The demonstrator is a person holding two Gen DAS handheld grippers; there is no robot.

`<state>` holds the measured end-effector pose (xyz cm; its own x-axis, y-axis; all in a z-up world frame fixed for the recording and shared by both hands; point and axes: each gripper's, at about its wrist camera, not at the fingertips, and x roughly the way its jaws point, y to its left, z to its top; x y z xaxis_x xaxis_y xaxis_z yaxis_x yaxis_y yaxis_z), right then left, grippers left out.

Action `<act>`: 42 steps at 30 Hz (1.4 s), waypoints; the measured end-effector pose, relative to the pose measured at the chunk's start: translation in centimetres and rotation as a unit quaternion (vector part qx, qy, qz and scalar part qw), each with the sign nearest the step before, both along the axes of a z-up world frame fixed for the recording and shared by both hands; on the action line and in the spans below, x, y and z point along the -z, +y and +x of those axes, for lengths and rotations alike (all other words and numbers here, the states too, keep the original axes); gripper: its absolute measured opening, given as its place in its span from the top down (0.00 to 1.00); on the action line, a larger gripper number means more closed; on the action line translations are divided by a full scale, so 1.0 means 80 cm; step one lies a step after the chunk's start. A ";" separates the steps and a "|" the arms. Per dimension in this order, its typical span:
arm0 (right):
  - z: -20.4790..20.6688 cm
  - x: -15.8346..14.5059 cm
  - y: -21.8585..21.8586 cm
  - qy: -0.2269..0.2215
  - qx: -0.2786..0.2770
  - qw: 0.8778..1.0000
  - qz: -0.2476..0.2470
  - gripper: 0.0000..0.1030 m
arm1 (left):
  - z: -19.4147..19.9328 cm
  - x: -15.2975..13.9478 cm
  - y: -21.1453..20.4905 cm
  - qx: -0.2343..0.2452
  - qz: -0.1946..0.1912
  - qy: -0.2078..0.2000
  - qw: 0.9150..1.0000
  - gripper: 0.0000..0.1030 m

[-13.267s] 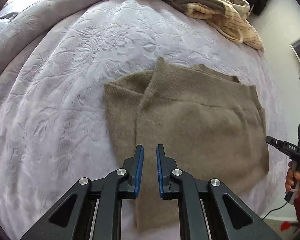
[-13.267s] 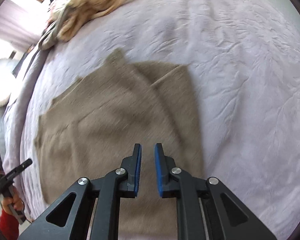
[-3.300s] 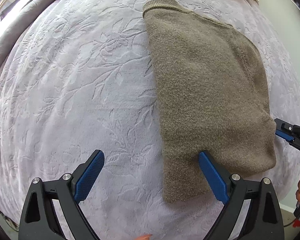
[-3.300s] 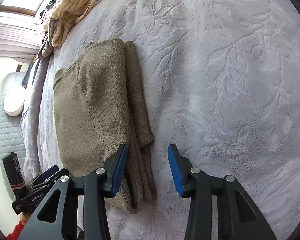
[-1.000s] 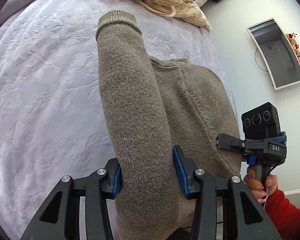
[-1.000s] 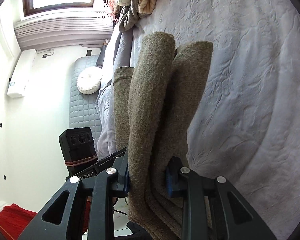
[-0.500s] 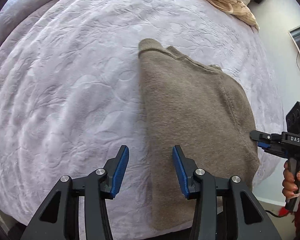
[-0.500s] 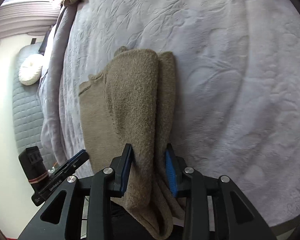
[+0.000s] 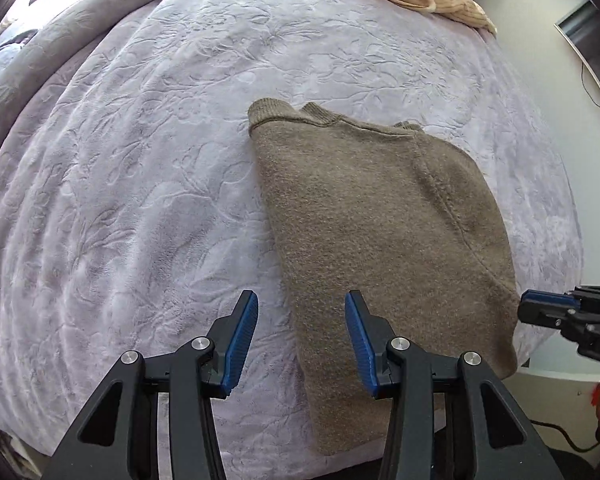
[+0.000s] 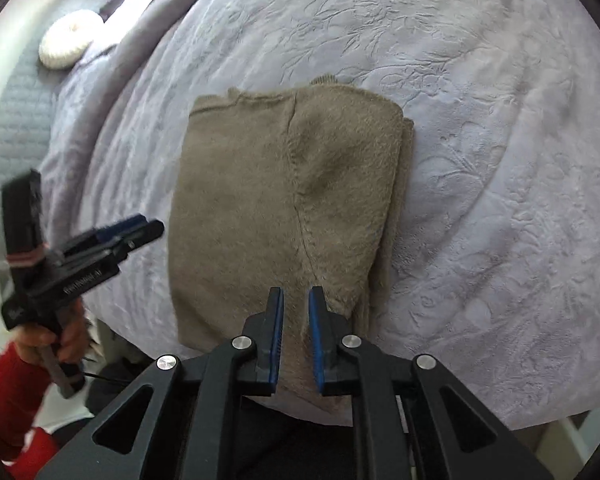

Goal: Fold small clothes

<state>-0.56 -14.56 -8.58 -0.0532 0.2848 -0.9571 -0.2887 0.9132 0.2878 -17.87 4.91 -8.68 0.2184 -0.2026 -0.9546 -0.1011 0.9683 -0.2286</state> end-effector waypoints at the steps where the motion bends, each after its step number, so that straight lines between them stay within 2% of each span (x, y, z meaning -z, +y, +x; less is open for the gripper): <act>1: -0.005 0.001 0.000 0.002 0.009 1.000 0.000 0.72 | -0.002 -0.001 0.000 -0.001 -0.003 0.000 1.000 0.55; 2: -0.008 0.004 -0.011 0.010 0.023 1.000 0.009 0.56 | -0.004 0.000 0.001 -0.003 -0.006 0.001 1.000 0.55; 3: -0.011 0.008 -0.023 0.024 0.042 0.999 0.023 0.52 | -0.005 0.002 0.002 -0.005 -0.008 0.004 1.000 0.55; 4: -0.008 0.020 -0.034 0.043 0.067 0.996 0.039 0.52 | -0.006 0.004 0.002 -0.007 -0.008 0.007 1.000 0.55; 7: 0.005 0.045 -0.052 0.061 0.132 0.986 0.080 0.54 | -0.001 0.007 0.002 -0.011 0.000 0.010 1.000 0.55; 9: 0.018 0.054 -0.059 0.072 0.174 0.974 0.128 0.86 | 0.003 0.003 0.002 -0.012 0.007 0.004 1.000 0.55; 10: 0.025 0.056 -0.060 0.074 0.187 0.970 0.139 0.86 | 0.005 0.000 0.001 -0.011 0.013 -0.001 1.000 0.55; 11: 0.030 0.051 -0.058 0.065 0.183 0.972 0.133 0.88 | 0.007 -0.004 0.000 -0.009 0.020 -0.007 1.000 0.55; 13: 0.033 0.039 -0.047 0.030 0.138 0.987 0.078 0.88 | 0.009 -0.007 -0.003 -0.007 0.035 -0.017 0.999 0.55; 14: 0.031 0.041 -0.043 0.019 0.118 0.992 0.050 0.88 | 0.010 -0.005 -0.005 -0.005 0.045 -0.018 0.999 0.50; 16: 0.026 0.061 -0.046 0.013 0.090 0.996 -0.003 0.89 | 0.009 0.013 -0.014 0.008 0.070 -0.011 0.997 0.43; 17: 0.021 0.080 -0.051 0.021 0.088 0.996 -0.020 0.89 | 0.007 0.026 -0.020 0.017 0.077 -0.001 0.997 0.43; 20: 0.017 0.093 -0.073 0.047 0.131 0.990 0.014 0.88 | 0.002 0.037 -0.027 0.024 0.094 0.010 0.995 0.43; 26: 0.014 0.059 -0.100 0.052 0.142 0.988 0.014 0.85 | -0.004 0.017 0.000 -0.005 0.054 0.013 0.998 0.43; 29: 0.015 0.032 -0.099 0.012 0.135 0.991 0.003 0.85 | 0.000 -0.003 0.007 -0.018 0.024 -0.003 1.000 0.43; 33: 0.028 0.012 -0.067 -0.023 0.110 0.993 0.024 0.86 | 0.019 -0.012 -0.004 -0.017 -0.018 -0.015 1.000 0.43; 36: 0.035 0.018 -0.040 -0.031 0.076 0.997 0.012 0.86 | 0.033 0.000 -0.026 -0.004 -0.041 -0.006 0.999 0.43; 39: 0.033 0.050 -0.022 -0.016 0.050 0.998 -0.024 0.86 | 0.037 0.038 -0.042 -0.006 -0.057 0.037 0.998 0.43; 42: 0.028 0.087 -0.023 0.002 0.036 0.998 -0.042 0.90 | 0.029 0.058 -0.051 0.001 -0.038 0.045 0.998 0.43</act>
<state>1.70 -16.37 -15.52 -0.0394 0.2064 -0.9777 -0.2195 0.9528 0.2100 -15.53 0.80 -13.34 0.1316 -0.2761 -0.9521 -0.1235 0.9484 -0.2921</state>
